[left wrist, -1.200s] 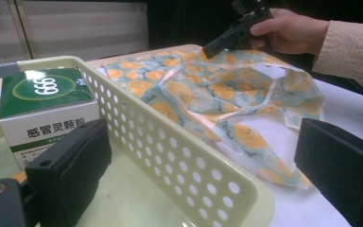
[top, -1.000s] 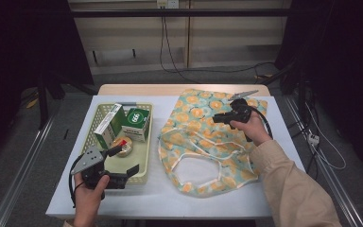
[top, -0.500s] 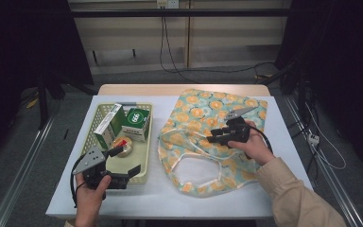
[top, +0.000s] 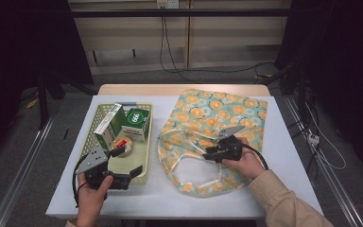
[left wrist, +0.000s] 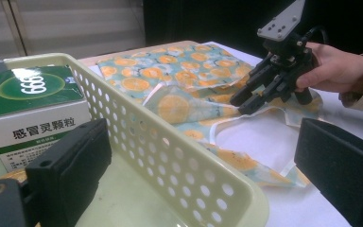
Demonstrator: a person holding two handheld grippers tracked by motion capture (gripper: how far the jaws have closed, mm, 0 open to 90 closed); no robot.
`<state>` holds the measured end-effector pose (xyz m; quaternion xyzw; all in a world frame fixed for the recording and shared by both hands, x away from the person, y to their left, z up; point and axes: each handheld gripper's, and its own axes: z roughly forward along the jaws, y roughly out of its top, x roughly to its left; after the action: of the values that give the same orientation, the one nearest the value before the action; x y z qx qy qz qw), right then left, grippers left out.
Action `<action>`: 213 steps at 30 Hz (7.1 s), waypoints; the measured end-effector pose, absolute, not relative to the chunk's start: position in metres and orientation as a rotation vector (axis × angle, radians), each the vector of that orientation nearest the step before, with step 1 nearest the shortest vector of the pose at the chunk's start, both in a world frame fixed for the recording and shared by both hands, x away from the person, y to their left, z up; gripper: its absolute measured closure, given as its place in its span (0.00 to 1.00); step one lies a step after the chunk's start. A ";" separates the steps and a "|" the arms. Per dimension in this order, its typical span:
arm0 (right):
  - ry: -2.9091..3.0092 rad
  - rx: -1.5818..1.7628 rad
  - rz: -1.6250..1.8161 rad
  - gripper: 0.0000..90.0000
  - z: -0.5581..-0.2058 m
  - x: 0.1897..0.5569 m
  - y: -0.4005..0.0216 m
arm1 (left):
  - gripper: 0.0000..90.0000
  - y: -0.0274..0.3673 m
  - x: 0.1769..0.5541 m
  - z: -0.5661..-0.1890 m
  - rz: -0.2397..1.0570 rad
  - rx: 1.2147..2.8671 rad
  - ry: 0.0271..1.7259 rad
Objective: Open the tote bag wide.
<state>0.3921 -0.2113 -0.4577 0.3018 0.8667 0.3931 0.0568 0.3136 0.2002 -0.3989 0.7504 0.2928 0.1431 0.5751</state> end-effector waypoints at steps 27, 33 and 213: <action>2.535 0.920 1.177 1.00 -0.422 0.407 -0.222 | 0.05 0.200 0.313 -0.398 0.335 1.752 0.689; 2.467 1.022 1.185 1.00 -0.429 0.432 -0.237 | 0.05 0.200 0.314 -0.399 0.335 1.758 0.685; 2.448 1.140 1.114 0.99 -0.396 0.470 -0.224 | 0.05 0.197 0.319 -0.392 0.316 1.741 0.677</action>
<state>0.4703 -0.2243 -0.3961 0.3878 0.8330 0.3790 0.1102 0.3186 0.1969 -0.3923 0.7461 0.2901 0.1355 0.5837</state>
